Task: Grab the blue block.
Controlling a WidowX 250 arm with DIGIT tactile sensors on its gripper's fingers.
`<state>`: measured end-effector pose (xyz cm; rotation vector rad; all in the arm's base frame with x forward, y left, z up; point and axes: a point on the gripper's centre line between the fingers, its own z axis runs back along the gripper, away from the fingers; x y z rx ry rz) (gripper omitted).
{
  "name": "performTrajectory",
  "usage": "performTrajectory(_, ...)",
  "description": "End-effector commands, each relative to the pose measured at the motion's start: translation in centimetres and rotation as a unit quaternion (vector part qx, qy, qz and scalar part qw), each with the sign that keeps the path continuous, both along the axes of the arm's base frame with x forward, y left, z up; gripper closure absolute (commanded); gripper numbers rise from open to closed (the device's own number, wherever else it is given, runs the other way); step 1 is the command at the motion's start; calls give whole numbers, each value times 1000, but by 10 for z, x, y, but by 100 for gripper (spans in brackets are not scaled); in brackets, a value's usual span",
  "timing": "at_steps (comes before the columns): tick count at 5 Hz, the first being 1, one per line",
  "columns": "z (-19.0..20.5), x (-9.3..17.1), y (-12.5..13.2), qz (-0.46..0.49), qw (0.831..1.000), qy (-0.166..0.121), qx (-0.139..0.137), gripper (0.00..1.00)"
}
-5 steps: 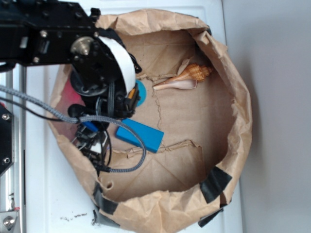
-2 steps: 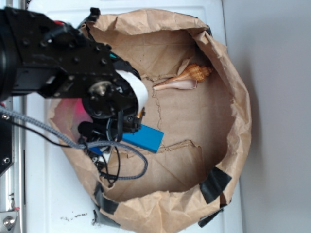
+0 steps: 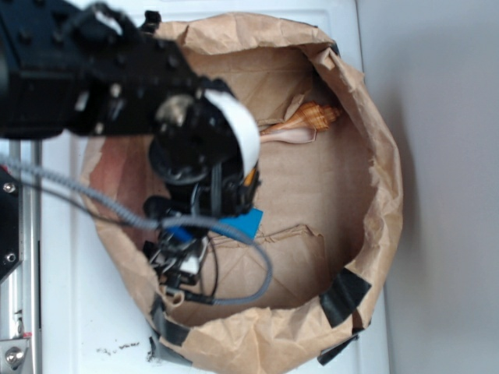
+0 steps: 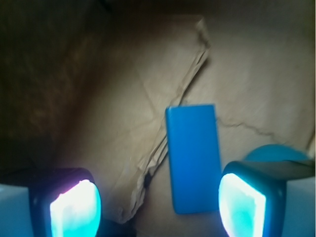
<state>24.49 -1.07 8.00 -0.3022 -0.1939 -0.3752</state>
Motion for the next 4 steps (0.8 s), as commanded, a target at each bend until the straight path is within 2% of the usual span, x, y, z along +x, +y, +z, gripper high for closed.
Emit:
performTrajectory(1,35,25,15,14,998,-66,-14,0)
performTrajectory(2,30,30,12,-1,997,-77,-5,0)
performTrajectory(4,-2,42,-3,-12,995,-75,61,0)
